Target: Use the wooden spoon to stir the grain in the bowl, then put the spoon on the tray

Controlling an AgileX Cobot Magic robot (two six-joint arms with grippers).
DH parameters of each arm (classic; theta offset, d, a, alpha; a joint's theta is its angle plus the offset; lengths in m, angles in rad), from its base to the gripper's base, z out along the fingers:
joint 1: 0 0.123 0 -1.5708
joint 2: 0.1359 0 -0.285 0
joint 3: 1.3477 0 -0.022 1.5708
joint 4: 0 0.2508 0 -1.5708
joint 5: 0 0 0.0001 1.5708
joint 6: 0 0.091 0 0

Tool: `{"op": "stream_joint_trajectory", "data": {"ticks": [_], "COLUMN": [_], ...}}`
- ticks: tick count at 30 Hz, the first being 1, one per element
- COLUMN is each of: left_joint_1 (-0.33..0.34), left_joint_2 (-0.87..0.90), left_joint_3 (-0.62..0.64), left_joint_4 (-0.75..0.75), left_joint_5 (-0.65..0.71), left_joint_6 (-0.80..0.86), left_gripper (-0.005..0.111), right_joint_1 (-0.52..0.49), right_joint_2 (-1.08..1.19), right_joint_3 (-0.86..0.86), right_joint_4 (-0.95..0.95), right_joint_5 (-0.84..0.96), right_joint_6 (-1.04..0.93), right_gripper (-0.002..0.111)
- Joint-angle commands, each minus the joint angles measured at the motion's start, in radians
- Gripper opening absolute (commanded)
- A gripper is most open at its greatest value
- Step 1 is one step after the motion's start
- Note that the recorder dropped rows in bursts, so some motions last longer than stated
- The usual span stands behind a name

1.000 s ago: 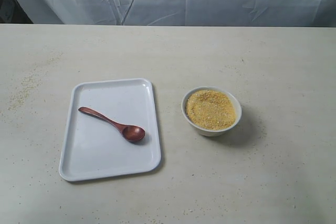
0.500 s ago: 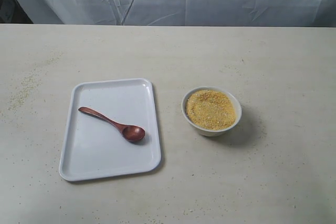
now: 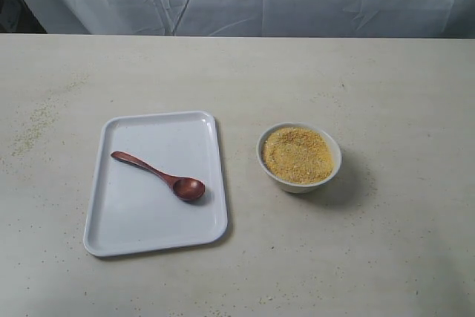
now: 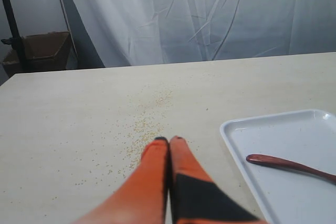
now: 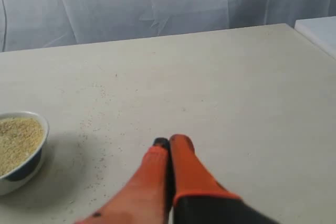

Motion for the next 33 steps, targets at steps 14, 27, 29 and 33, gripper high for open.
{"op": "stream_joint_trajectory", "data": {"ticks": [14,27,29,33], "left_joint_1": [-0.004,-0.004,-0.004,-0.004], "left_joint_2": [-0.004,-0.004,-0.004,-0.004], "left_joint_3": [0.002,0.002,0.002,0.002], "left_joint_4": [0.002,0.0,0.0,0.0], "left_joint_5": [-0.014,-0.014,-0.014,-0.014], "left_joint_6": [-0.004,-0.004,-0.004,-0.004], "left_gripper": [0.0,0.0,0.0,0.0], "right_joint_1": [0.018,0.018,0.018,0.018], "right_joint_2": [-0.007,-0.007,-0.007,-0.007], "right_joint_3": [0.055,0.055,0.055,0.055], "right_joint_4": [0.027,0.027,0.027,0.027], "right_joint_5": [-0.063,-0.063,-0.063,-0.063], "right_joint_6": [-0.012,-0.012,-0.012,-0.012], "right_gripper": [0.0,0.0,0.0,0.0]}}
